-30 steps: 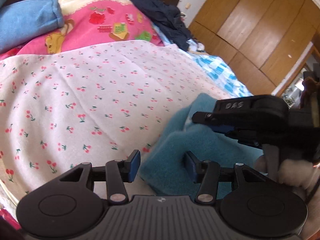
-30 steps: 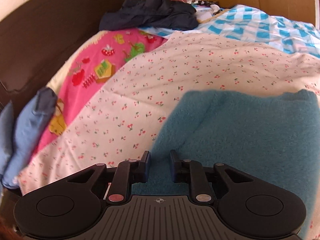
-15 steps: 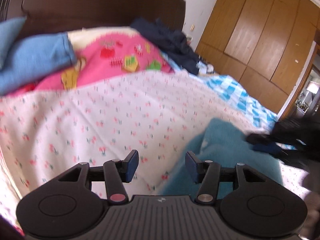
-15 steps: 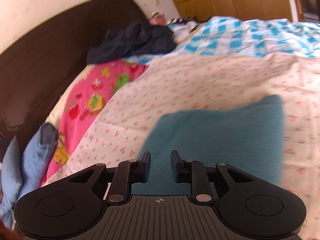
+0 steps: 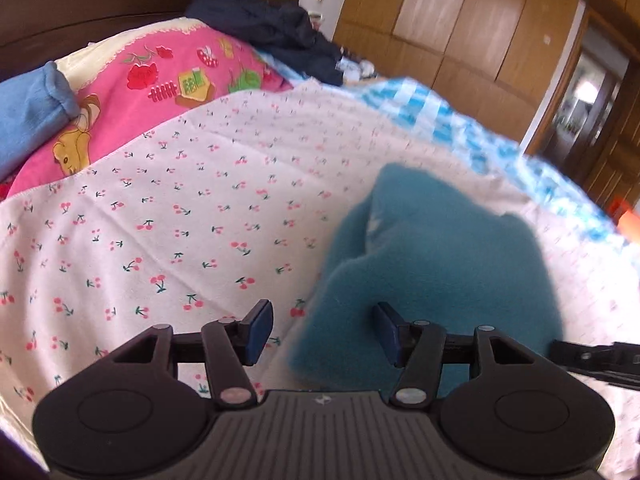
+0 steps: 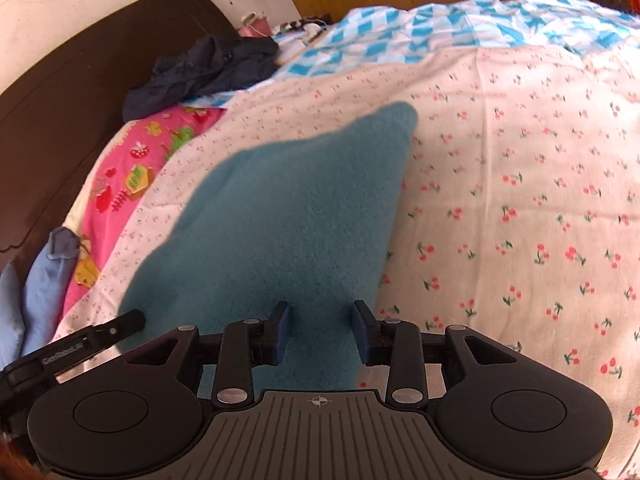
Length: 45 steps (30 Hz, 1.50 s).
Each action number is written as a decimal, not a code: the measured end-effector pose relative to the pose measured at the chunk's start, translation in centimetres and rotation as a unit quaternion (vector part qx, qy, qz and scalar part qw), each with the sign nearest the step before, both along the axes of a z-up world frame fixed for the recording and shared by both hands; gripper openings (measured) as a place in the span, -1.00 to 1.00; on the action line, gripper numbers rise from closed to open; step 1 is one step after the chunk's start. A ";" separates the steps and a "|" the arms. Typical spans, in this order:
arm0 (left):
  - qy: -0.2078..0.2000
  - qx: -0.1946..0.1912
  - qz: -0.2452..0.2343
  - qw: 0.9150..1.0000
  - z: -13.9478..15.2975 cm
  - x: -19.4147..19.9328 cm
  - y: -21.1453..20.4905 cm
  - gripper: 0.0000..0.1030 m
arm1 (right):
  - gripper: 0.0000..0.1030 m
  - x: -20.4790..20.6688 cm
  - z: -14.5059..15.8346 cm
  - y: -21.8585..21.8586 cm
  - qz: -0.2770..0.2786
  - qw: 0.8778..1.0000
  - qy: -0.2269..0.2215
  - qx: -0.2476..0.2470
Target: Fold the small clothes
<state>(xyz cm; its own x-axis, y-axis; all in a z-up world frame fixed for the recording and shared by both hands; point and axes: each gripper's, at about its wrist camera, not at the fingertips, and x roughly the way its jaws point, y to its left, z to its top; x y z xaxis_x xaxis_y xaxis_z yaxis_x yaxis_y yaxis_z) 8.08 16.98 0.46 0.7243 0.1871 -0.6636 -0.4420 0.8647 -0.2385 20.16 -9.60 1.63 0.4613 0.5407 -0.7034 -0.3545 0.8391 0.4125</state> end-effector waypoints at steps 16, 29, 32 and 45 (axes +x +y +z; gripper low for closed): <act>-0.059 0.117 -0.028 0.991 5.7 2.0 -1.8 0.20 | -0.25 1.0 2.5 0.0 -0.011 0.999 -0.047 0.021; 0.011 0.099 -0.070 0.992 0.2 10.8 -0.5 0.24 | -0.01 2.2 -0.5 0.5 -0.044 0.998 -0.011 0.041; 0.015 0.094 -0.069 0.993 0.3 10.9 -0.5 0.24 | -0.01 2.1 0.1 0.7 -0.045 0.999 -0.012 0.028; 0.001 0.110 -0.107 0.988 3.5 6.2 -2.7 0.22 | -0.03 -2.8 2.0 2.1 -0.006 0.997 -0.066 -0.043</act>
<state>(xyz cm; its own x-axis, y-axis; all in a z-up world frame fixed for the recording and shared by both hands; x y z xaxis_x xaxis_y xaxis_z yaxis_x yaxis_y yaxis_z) 14.30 14.27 3.95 0.7622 0.1696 -0.6247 -0.2431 0.9694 -0.0335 17.32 -7.51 3.58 0.5594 0.4752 -0.6791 -0.3911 0.8737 0.2893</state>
